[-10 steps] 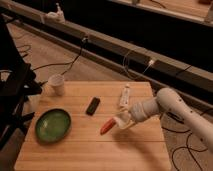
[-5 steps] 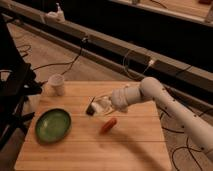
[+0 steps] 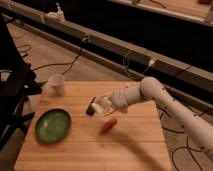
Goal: Place the white sponge in the ceramic bowl
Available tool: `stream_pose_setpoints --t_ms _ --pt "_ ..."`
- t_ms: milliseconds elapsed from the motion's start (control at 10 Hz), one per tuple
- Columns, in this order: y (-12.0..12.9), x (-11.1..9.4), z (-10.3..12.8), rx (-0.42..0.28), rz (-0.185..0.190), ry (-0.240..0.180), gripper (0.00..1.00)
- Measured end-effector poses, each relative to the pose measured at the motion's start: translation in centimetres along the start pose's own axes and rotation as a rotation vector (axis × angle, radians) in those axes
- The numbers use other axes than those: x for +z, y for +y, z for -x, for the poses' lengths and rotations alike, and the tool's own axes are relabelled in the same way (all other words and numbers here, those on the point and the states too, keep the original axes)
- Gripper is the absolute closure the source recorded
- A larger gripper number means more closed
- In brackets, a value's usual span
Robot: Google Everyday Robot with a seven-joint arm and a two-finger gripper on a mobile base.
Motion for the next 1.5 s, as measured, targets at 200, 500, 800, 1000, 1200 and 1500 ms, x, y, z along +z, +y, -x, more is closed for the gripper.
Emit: stream_pose_setpoints --t_ms 200,500,800,1000,1200,1500 --pt "-1.1 2.8 2.0 -0.108 0.072 0.006 1.0" --pt "-2.1 8.0 5.1 -0.205 0.177 -0.049 1.0" --pt "-2.2 13.3 7.5 -0.217 0.247 -0.164 1.0" --pt "-1.7 16.7 8.3 -0.221 0.282 -0.217 1.0" --pt "-0.9 19.6 8.7 -0.216 0.309 -0.256 1.0" --pt "-0.4 22.7 8.3 -0.191 0.321 -0.308 0.93"
